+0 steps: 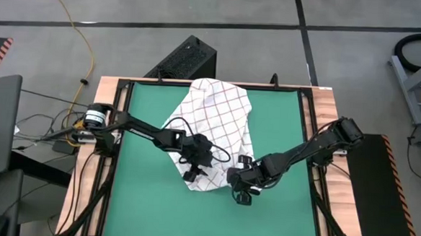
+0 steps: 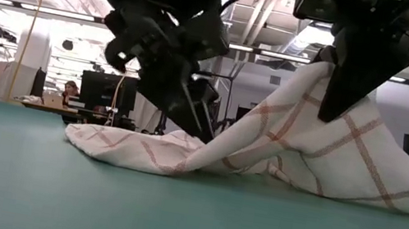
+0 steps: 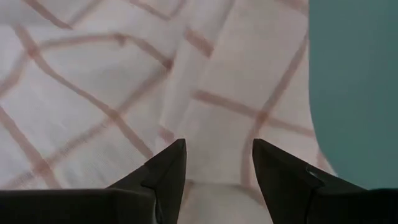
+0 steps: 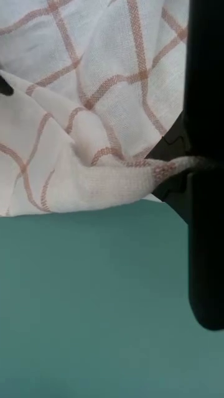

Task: Roll towel
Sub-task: Roll the white towel

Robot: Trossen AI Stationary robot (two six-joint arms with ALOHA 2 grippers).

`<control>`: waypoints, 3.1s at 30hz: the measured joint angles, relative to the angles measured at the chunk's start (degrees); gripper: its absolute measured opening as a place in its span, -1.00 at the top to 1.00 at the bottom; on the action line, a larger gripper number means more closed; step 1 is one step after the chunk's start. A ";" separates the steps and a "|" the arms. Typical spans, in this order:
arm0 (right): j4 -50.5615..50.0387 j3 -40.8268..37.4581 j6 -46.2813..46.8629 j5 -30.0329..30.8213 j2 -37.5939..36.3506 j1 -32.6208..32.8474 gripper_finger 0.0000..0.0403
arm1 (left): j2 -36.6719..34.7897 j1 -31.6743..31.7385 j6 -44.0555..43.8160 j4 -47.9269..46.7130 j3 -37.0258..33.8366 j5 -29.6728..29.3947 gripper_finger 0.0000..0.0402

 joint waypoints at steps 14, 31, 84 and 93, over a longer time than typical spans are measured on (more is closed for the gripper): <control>0.32 0.00 0.02 -0.01 0.02 -0.02 0.96 | 1.32 0.61 1.32 -0.40 0.12 -3.05 0.13; 0.94 0.00 0.02 -0.08 0.02 -0.17 0.96 | 3.75 -0.79 -3.09 -3.67 1.40 1.84 0.36; 5.61 0.31 4.62 13.58 -0.07 1.13 -0.16 | -18.20 1.22 -5.19 -41.26 2.57 -12.76 1.00; 22.12 -10.19 11.23 14.91 0.00 -1.28 -0.15 | -20.42 1.99 -8.36 -44.19 4.12 -14.41 1.00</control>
